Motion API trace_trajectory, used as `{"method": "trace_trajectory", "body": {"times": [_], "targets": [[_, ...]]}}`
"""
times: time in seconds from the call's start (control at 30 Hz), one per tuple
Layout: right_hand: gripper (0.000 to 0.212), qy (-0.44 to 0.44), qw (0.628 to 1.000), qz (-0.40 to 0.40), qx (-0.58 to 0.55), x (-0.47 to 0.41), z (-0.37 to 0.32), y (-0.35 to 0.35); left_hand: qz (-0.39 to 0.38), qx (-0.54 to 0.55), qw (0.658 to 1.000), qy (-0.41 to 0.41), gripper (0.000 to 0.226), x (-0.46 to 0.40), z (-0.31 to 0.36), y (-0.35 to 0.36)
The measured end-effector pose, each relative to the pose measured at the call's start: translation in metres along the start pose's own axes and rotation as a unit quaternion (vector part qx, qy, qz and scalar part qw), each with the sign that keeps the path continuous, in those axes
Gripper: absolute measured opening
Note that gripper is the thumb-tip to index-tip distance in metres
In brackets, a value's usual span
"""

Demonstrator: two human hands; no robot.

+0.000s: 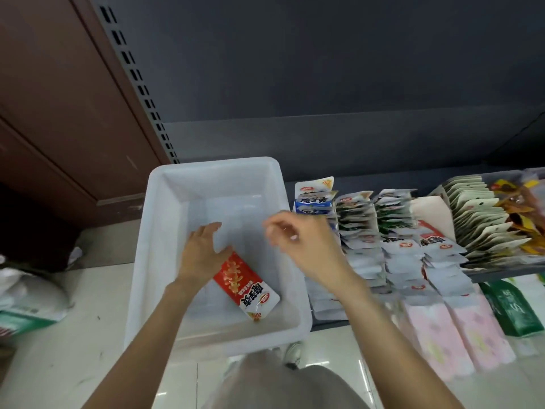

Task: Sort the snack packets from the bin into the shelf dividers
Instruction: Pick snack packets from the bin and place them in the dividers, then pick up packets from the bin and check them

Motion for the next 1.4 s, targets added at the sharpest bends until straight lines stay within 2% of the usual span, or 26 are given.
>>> {"method": "trace_trajectory", "body": {"times": [0.07,0.13,0.2,0.27,0.33,0.4,0.47,0.57,0.63,0.7,0.73,0.8,0.87,0.93,1.0,1.07,1.2,1.3,1.4], "targets": [[0.026,0.030,0.977,-0.162,0.135,-0.003,0.022,0.072,-0.079,-0.061,0.995,-0.016,0.082,-0.002,-0.012,0.020],[0.032,0.052,0.937,-0.254,0.233,-0.001,0.042,0.118,-0.131,-0.115,0.985,0.004,0.091,0.000,-0.012,0.035],[0.039,0.085,0.909,-0.287,0.291,0.001,0.056,0.141,-0.142,-0.138,0.980,0.034,0.085,0.003,-0.009,0.044],[0.053,0.119,0.892,-0.290,0.326,0.003,0.065,0.153,-0.159,-0.117,0.979,0.043,0.077,0.003,-0.008,0.050],[0.063,0.143,0.887,-0.282,0.337,0.003,0.072,0.160,-0.177,-0.093,0.979,0.031,0.068,0.000,-0.012,0.052],[0.065,0.157,0.894,-0.269,0.324,0.003,0.076,0.161,-0.161,-0.078,0.983,0.031,0.043,-0.006,-0.016,0.044],[0.055,0.153,0.910,-0.242,0.299,0.002,0.072,0.152,-0.149,-0.029,0.986,0.061,0.017,-0.007,-0.014,0.029],[0.040,0.101,0.944,-0.170,0.265,0.005,0.044,0.123,-0.129,0.088,0.974,0.163,0.013,0.004,0.004,-0.007],[0.030,0.090,0.974,-0.075,0.196,0.013,0.024,0.087,-0.102,0.222,0.955,0.169,0.004,0.014,0.018,-0.037],[0.019,0.115,0.991,0.028,0.064,0.028,0.017,0.043,-0.074,0.329,0.931,0.140,0.009,0.022,0.030,-0.057],[0.014,0.140,0.986,0.076,-0.051,0.038,0.018,0.023,-0.075,0.370,0.918,0.121,0.010,0.027,0.038,-0.060],[0.011,0.188,0.928,0.162,-0.277,0.055,0.027,-0.006,-0.115,0.437,0.888,0.081,0.003,0.039,0.057,-0.053],[0.008,0.219,0.871,0.216,-0.384,0.069,0.043,-0.025,-0.166,0.482,0.859,0.048,0.014,0.053,0.080,-0.039],[0.008,0.239,0.830,0.245,-0.440,0.083,0.060,-0.037,-0.196,0.490,0.849,0.025,0.026,0.066,0.098,-0.024],[0.009,0.251,0.804,0.253,-0.476,0.097,0.077,-0.047,-0.213,0.479,0.851,0.018,0.030,0.078,0.118,-0.013],[0.014,0.245,0.800,0.241,-0.492,0.112,0.089,-0.062,-0.222,0.467,0.856,0.024,0.029,0.092,0.140,-0.004],[0.029,0.199,0.838,0.241,-0.447,0.150,0.118,-0.118,-0.228,0.454,0.859,0.063,0.022,0.129,0.196,0.024],[0.022,0.174,0.849,0.281,-0.412,0.186,0.148,-0.174,-0.100,0.428,0.894,0.087,0.007,0.143,0.234,0.042],[0.015,0.122,0.855,0.343,-0.368,0.215,0.168,-0.231,0.004,0.402,0.906,0.129,0.005,0.156,0.274,0.061]]}}
Point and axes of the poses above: each hand's wrist, its own x-axis away from the middle knuckle, its own y-axis out of the palm, z = x × y, the point moved 8 cm from there along -x, towards the middle knuckle, and after that the axes turned 6 degrees about -y, right-handed, at the moved point
